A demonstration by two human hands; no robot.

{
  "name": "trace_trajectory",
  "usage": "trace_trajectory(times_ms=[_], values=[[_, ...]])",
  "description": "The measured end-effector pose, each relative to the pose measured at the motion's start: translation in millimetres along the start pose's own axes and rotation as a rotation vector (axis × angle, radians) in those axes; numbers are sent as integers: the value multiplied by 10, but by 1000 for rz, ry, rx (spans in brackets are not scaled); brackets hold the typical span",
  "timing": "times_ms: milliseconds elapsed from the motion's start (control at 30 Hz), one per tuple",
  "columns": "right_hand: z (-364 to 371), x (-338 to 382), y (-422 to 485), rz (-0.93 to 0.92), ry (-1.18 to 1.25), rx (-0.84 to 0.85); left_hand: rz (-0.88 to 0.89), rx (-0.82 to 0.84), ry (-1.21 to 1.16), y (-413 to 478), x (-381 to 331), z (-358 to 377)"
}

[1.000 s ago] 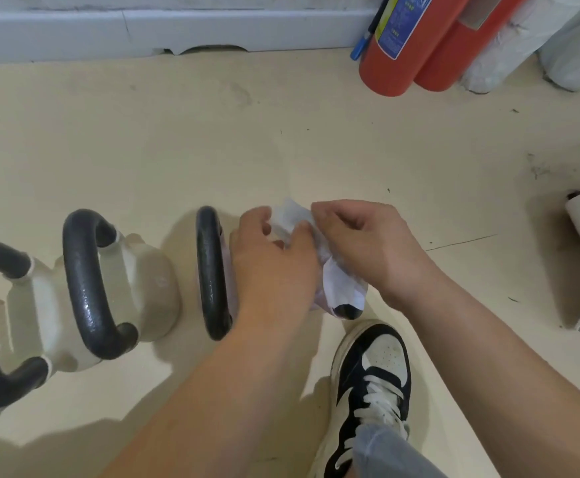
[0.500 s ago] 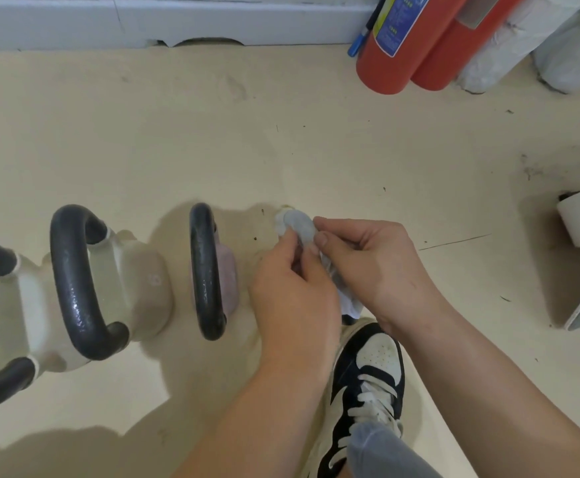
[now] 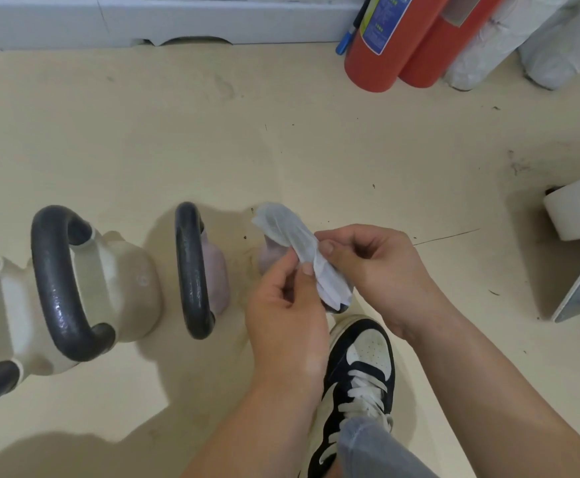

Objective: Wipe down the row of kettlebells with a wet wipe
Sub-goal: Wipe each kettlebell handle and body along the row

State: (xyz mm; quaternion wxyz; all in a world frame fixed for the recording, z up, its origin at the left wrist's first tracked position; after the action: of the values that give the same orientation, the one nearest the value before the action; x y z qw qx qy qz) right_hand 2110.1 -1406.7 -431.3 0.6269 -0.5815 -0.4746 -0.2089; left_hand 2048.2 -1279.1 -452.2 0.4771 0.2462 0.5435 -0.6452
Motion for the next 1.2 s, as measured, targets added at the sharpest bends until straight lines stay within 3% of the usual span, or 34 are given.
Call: trace_trajectory(times_ms=[167, 367, 500, 600, 767, 933, 1100, 1200], values=[[-13, -80, -161, -81, -74, -5, 44, 70, 95, -88, 29, 98], [-71, -403, -359, -63, -215, 64, 13, 223, 419, -219, 355, 55], [-102, -512, -450, -17, -333, 128, 35, 229, 563, -218, 370, -19], [-137, -429, -412, -46, -358, 80, 22, 209, 650, -134, 316, -31], [-50, -227, -290, -114, -11, 11, 81, 28, 334, -79, -35, -42], [90, -158, -249, -140, 9, 14, 21, -15, 204, 4, -5, 74], [46, -209, -308, -124, 118, -16, 14, -46, 166, -46, 166, 52], [20, -294, -382, -127, 100, -90, 78, -12, 300, -140, 242, 83]])
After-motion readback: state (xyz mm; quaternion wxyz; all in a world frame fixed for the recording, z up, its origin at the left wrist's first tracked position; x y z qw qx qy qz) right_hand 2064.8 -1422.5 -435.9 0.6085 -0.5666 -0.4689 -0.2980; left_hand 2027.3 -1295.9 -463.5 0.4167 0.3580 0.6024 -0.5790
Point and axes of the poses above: each hand's wrist, its own y-axis towards the middle knuckle, its own z-axis out of the palm, x = y × z, the point moved 7 cm from there along y, towards the middle knuckle, and after that the axes turned 15 degrees about x, right-handed, at the moved point
